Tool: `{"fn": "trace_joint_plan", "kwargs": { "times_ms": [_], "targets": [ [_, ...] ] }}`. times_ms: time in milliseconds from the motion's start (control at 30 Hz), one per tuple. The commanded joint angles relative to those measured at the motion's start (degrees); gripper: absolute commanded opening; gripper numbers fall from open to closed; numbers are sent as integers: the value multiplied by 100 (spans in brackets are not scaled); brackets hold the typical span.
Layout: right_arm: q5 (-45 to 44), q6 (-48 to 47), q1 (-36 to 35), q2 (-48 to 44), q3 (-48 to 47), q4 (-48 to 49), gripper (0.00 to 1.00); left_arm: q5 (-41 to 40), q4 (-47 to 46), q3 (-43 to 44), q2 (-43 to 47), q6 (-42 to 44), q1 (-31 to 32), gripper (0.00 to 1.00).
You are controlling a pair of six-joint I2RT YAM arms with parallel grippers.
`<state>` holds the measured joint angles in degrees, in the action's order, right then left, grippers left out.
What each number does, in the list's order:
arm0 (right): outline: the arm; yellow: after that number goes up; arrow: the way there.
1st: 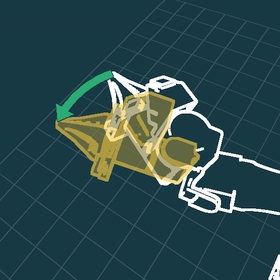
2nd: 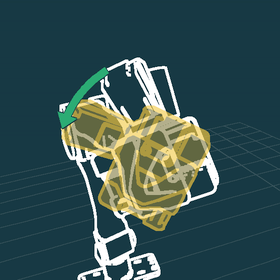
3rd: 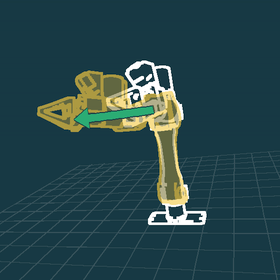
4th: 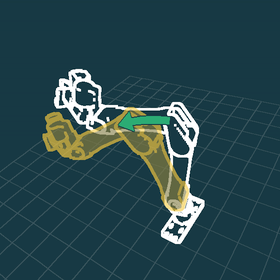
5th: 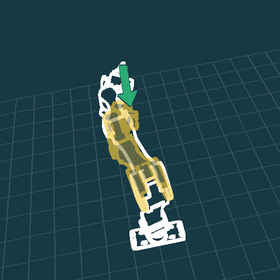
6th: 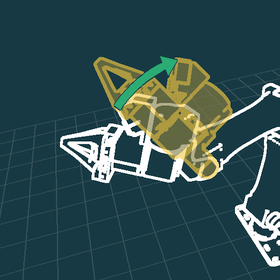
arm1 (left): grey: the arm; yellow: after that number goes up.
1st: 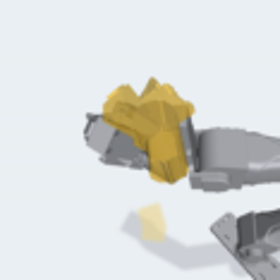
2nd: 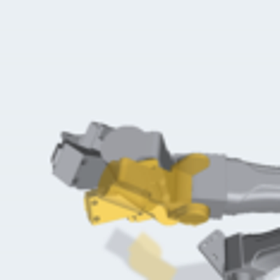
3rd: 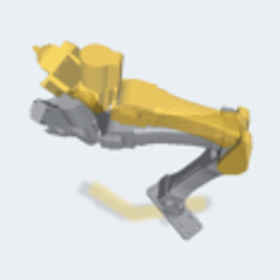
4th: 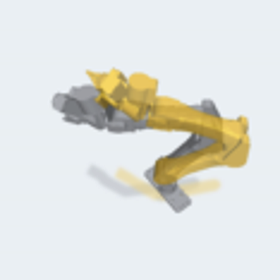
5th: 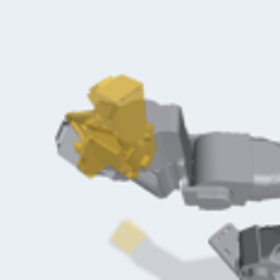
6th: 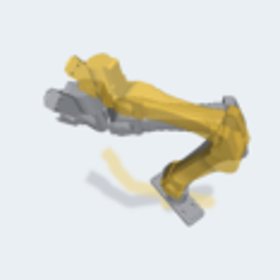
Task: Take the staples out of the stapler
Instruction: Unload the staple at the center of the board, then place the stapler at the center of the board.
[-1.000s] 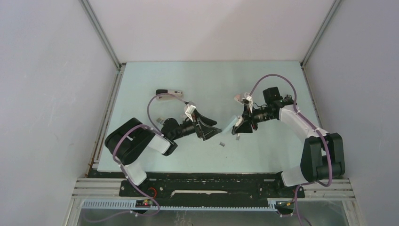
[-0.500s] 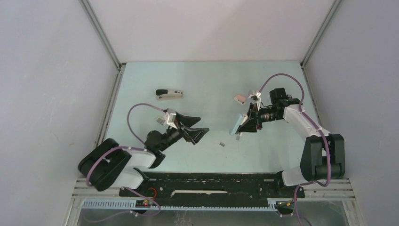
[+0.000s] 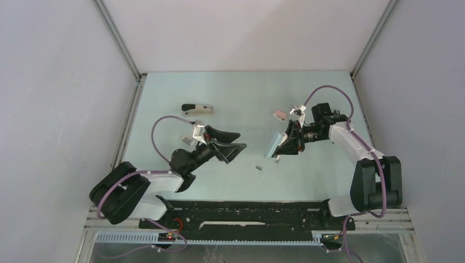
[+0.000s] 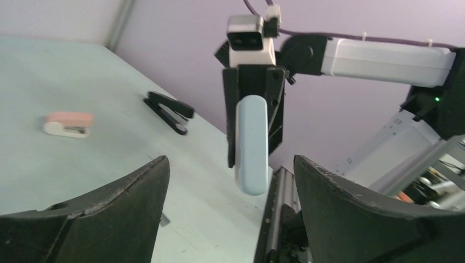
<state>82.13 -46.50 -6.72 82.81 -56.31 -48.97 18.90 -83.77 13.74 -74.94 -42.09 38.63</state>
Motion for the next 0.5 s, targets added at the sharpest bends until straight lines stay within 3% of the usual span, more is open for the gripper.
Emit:
{"fn": "trace_joint_plan", "kwargs": {
  "times_ms": [0, 67, 200, 467],
  "targets": [
    [460, 147, -203, -234, -125, -82, 0, 355, -108, 630, -460, -185, 479, 88],
    [464, 162, -210, -210, -125, -68, 0, 344, -97, 778, -657, -120, 647, 99],
    [462, 168, -205, -203, -120, -60, 0, 171, -61, 903, -975, 130, 879, 100],
    [438, 209, -178, -152, -125, -34, 0, -170, 1416, 1446, -1065, 857, 1357, 86]
  ]
}}
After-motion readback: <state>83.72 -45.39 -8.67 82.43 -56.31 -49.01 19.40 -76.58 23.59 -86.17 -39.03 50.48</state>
